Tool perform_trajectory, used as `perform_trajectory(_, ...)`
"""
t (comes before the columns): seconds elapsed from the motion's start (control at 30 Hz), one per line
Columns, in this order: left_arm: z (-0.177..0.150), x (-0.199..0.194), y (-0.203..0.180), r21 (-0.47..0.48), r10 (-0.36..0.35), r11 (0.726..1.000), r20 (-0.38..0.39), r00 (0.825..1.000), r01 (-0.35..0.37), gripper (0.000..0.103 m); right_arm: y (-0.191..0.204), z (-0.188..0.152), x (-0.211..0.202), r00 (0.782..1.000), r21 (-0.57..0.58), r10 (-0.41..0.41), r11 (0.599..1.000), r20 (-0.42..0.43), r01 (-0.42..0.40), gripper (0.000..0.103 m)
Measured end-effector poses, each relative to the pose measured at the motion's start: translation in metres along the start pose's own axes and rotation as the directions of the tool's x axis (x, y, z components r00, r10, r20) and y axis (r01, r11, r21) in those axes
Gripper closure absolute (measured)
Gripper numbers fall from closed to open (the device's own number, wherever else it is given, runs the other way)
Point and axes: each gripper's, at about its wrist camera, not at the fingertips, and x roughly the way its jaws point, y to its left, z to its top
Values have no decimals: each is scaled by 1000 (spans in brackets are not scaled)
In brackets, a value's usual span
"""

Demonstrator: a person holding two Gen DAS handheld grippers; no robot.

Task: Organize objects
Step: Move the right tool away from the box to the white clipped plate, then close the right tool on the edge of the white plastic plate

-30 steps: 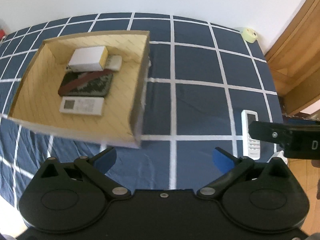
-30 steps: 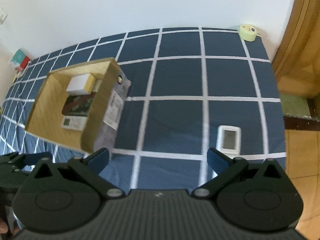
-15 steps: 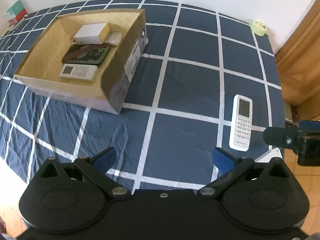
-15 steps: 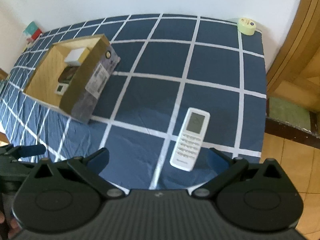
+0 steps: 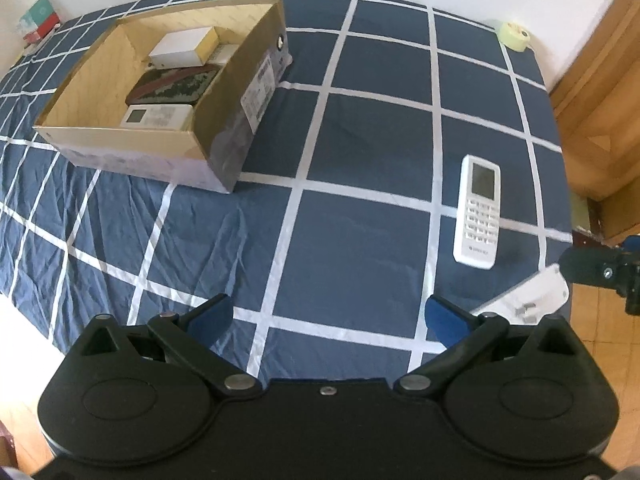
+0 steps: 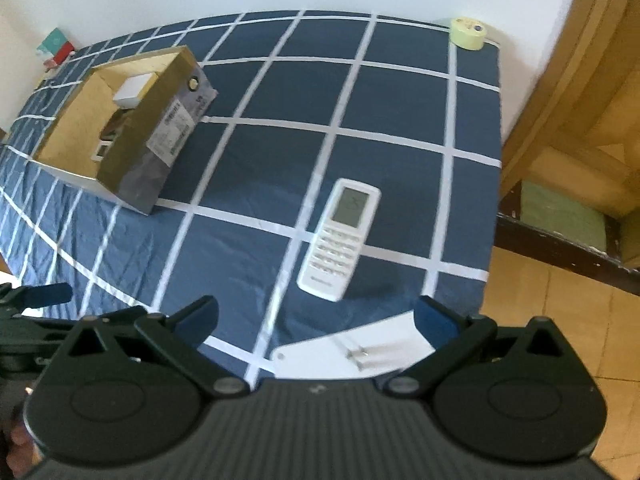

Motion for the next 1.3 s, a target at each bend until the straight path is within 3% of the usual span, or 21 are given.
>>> perform_trajectory(0.23,-13,6,-16,-15,-7,1000,-13,1000,6,0,-21,-16,7,998,-5,-48,999,-31,47,0)
perform_trajectory(0.6,-39,40,-61,-138,-24,990,-100,995,10,0,-64,-19,56,990,-70,-42,997,-137,32,0)
perform_trajectory(0.83,-52,67,-84,-193,-59,981,-156,986,28,0,-69,-17,89,982,-120,-38,993,-184,16,0)
perform_trajectory(1.3,-59,100,-108,-223,-118,972,-199,973,72,0,-71,-19,122,972,-143,-8,989,-235,-26,1)
